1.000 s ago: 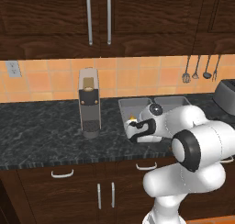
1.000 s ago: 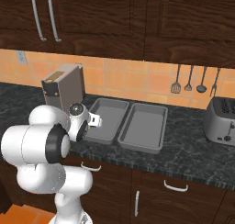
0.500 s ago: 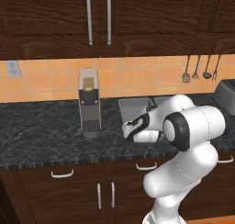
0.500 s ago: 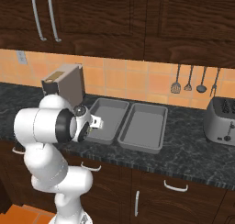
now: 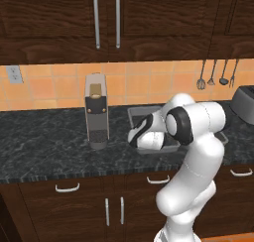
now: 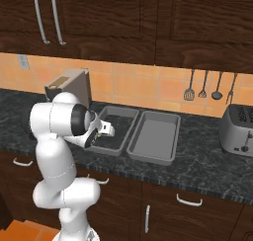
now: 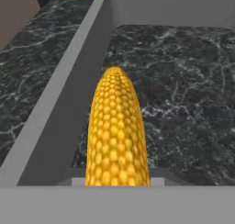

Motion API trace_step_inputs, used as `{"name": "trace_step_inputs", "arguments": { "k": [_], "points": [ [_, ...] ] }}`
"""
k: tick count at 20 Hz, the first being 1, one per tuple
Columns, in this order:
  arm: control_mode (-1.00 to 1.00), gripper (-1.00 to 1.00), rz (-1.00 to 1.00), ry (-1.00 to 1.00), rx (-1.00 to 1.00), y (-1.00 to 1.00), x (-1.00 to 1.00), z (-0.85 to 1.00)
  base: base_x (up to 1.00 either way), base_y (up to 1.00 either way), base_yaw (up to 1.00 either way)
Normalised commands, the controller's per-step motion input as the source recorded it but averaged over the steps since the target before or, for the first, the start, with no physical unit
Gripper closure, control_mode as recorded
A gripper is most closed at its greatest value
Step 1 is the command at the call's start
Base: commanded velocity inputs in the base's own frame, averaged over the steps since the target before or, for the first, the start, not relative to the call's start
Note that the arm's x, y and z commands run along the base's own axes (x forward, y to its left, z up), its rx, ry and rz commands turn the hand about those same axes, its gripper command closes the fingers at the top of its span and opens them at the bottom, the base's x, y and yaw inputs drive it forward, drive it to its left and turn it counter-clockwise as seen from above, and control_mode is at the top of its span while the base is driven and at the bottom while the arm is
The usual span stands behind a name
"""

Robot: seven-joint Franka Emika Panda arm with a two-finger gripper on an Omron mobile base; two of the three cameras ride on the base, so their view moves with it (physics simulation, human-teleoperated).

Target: Place one corn and one fish in each tupperware on the nearby counter, to pack two identical lunches.

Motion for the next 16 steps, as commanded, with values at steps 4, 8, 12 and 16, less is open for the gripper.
{"name": "trace_step_inputs", "arguments": {
  "k": [4, 8, 12, 16],
  "points": [
    [-1.00, 1.00, 0.00, 0.00, 0.00, -0.07, 0.17, -0.39, 0.00, 0.00, 0.00],
    [-1.00, -1.00, 0.00, -0.02, 0.00, 0.00, 0.00, -0.05, 0.00, 0.00, 0.00],
    [-1.00, -1.00, 0.00, -0.05, 0.00, 0.00, 0.00, 0.20, 0.00, 0.00, 0.00],
    [-1.00, -1.00, 0.00, -0.04, 0.00, 0.00, -0.02, 0.33, 0.00, 0.00, 0.00]
  ]
}}
